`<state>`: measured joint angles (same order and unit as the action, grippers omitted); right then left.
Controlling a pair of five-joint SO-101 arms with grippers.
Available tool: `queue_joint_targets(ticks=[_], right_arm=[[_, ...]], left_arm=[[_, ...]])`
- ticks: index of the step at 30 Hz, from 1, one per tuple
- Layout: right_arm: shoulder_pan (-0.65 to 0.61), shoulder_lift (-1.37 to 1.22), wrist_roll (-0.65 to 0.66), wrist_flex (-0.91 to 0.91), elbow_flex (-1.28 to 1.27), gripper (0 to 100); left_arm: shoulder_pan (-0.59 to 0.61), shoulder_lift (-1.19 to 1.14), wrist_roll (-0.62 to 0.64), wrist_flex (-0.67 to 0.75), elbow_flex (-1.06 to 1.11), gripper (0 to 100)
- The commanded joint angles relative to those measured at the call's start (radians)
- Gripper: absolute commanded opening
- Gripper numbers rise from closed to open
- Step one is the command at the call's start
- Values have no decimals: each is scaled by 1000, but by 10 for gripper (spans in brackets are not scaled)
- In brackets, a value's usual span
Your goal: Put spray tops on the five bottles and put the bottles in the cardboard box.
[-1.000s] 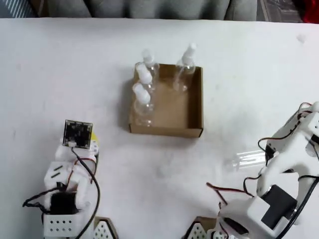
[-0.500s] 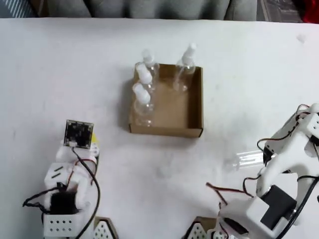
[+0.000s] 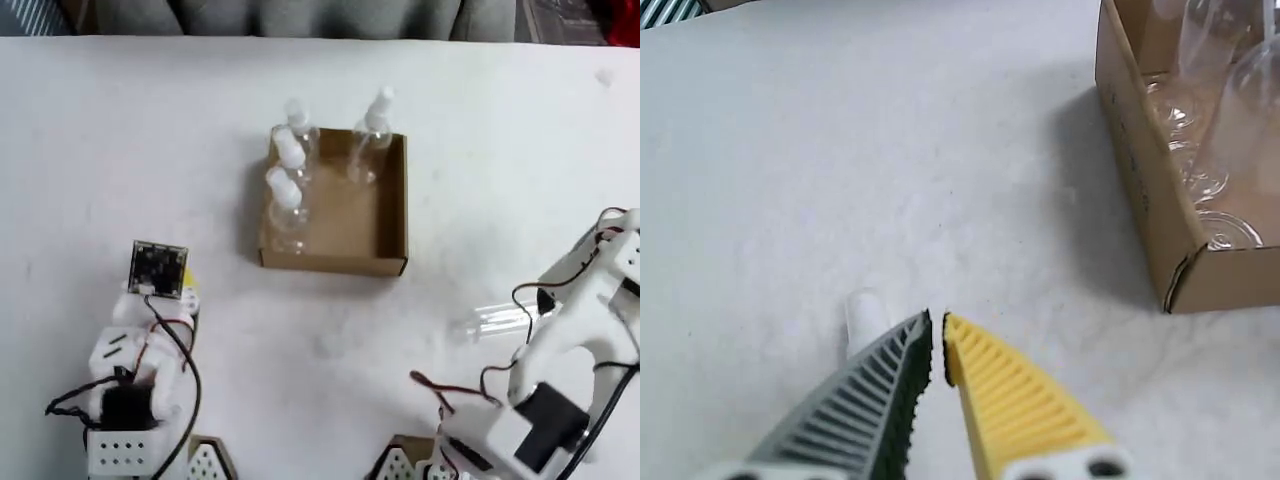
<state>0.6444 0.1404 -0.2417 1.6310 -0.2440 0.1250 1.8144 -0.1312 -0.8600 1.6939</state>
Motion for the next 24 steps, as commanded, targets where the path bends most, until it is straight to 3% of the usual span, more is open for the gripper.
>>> queue_joint_targets(ticks=[1,10,24], right_arm=[[-41,-68,-126,-12,41,170],[-68,-229,-367,-62,204,176],[-137,-473,-368,-114,313,177]], left_arm=[[-5,8,-14,-6,-2,21],[-7,8,-14,-8,-2,21],[-8,8,-14,-26,-2,21]])
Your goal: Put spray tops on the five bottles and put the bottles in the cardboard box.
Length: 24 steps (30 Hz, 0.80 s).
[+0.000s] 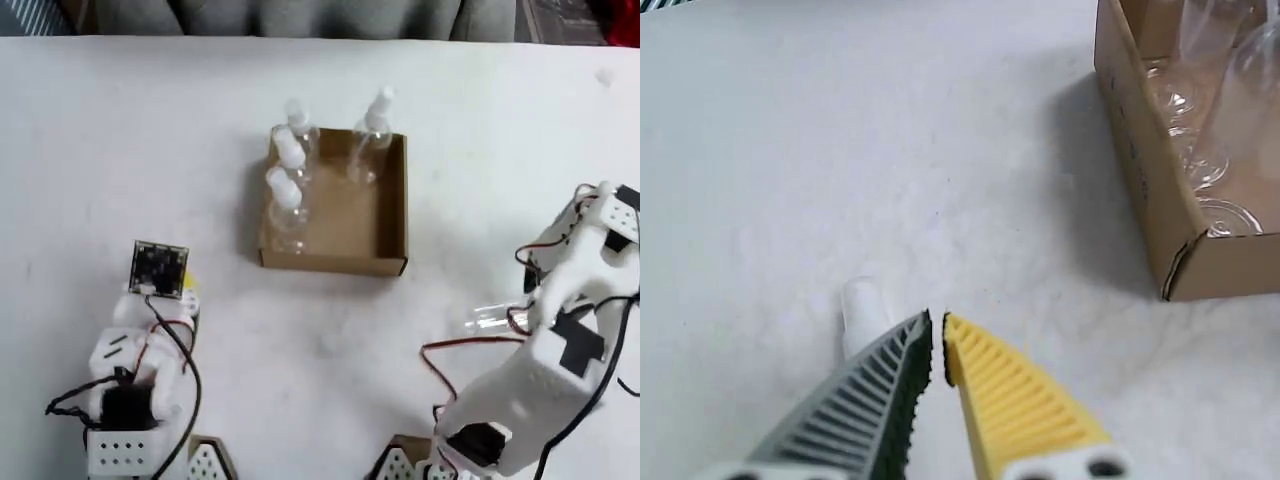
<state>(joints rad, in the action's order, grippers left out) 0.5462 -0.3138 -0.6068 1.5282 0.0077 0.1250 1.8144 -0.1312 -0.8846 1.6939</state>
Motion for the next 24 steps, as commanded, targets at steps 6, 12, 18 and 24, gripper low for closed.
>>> queue_joint_targets(ticks=[6,12,18,24], right_arm=[[-42,-76,38,-8,84,241],[-44,-148,74,-13,92,259],[-33,-194,75,-8,153,162],[-35,-194,371,2,233,14]], left_arm=[[-8,8,-14,-2,-2,21],[-8,8,-14,-2,-2,21],[-8,8,-14,-2,-2,21],[-8,8,-14,-2,-2,21]])
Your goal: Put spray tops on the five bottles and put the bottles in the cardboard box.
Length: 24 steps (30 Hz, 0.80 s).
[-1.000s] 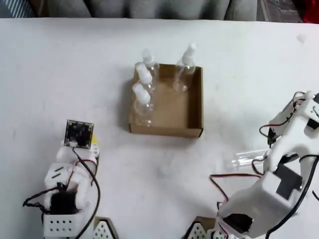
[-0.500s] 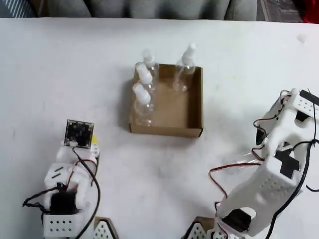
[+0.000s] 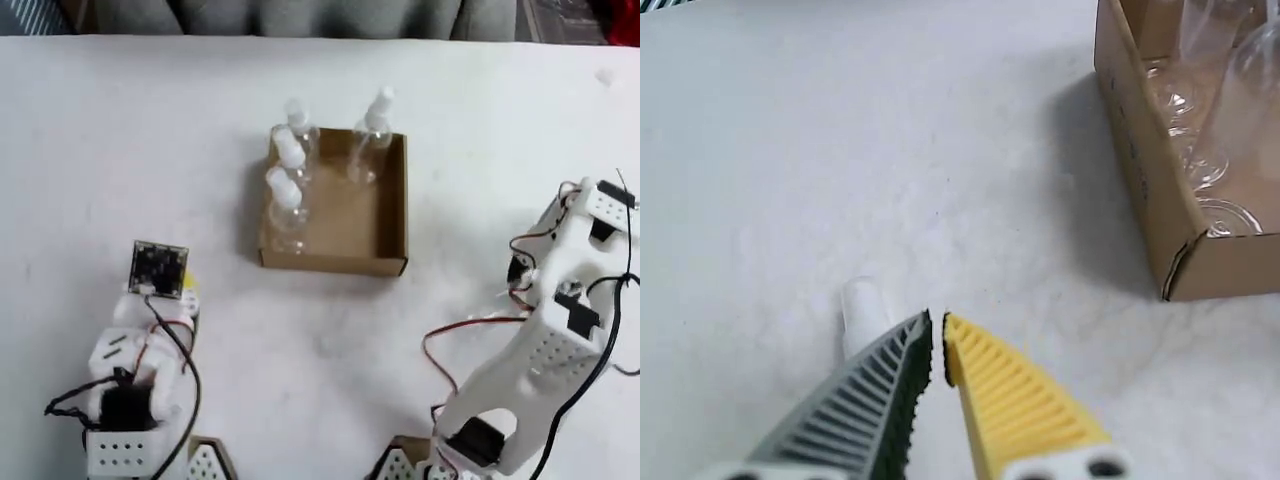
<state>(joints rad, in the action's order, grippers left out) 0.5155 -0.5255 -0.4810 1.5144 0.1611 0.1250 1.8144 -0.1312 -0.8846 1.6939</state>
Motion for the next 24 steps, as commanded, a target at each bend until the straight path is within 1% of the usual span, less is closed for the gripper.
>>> queue_joint_targets(ticks=[1,5,6,8,12,14,17,20,22,24], right_arm=[[-13,18,322,35,89,30],[-54,15,692,51,140,14],[-62,16,763,61,149,15],[-79,18,858,76,163,16],[-96,18,953,148,216,16],[-94,18,1025,171,224,16],[-94,18,1140,183,221,16],[-84,4,1195,177,213,26],[-84,-1,1208,151,187,68],[-85,-1,1203,127,173,135]], left_arm=[[-8,8,-14,-2,-2,21],[-8,8,-14,-2,-2,21],[-8,8,-14,-2,-2,21],[-5,8,-14,-2,-2,21],[-2,8,-14,-2,-2,21],[-2,8,-14,-2,-2,21],[-7,8,-14,-2,-2,21],[-8,8,-14,-2,-2,21],[-8,8,-14,-2,-2,21],[-8,8,-14,-2,-2,21]])
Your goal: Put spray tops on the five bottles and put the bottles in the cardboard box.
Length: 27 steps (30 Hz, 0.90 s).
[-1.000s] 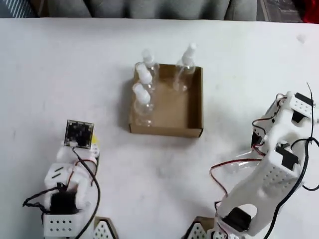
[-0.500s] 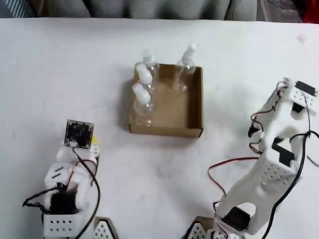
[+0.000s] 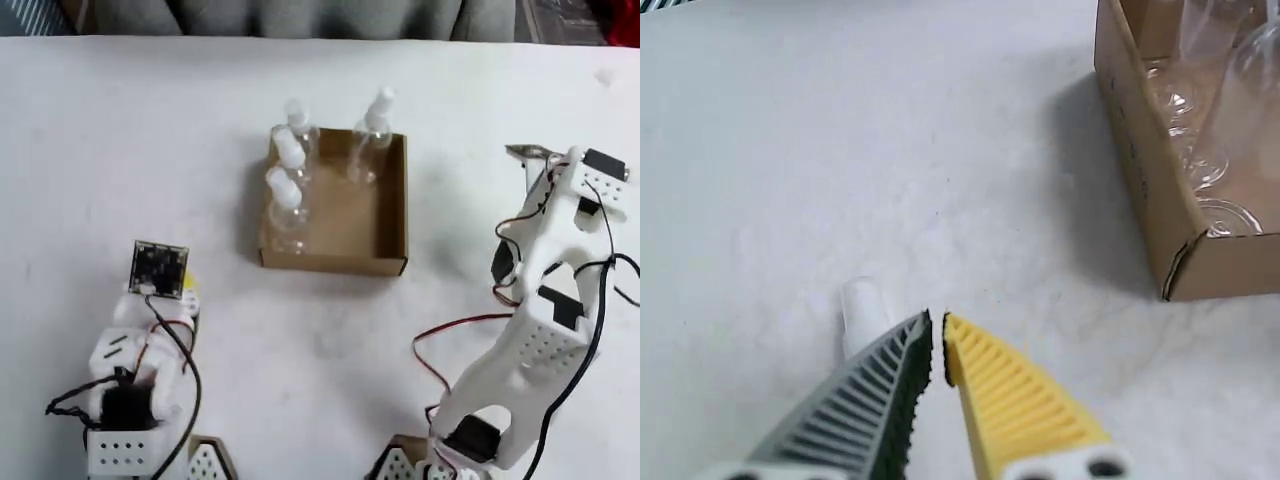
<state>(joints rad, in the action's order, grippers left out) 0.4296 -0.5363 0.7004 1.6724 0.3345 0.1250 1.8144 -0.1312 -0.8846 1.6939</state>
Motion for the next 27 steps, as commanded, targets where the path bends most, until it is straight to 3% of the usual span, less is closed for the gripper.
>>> queue_joint_targets(ticks=[1,5,12,22,27], right_arm=[[1,10,18,-41,-5,167],[-1,4,20,-53,-2,250],[-27,12,14,-50,2,255],[5,246,-132,42,18,252],[53,328,-209,1,-117,251]], left_arm=[[-8,8,-14,-2,-2,21],[-8,8,-14,-2,-2,21],[-8,8,-14,-2,-2,21],[-2,8,-14,-2,-2,21],[-2,8,-14,-2,-2,21]])
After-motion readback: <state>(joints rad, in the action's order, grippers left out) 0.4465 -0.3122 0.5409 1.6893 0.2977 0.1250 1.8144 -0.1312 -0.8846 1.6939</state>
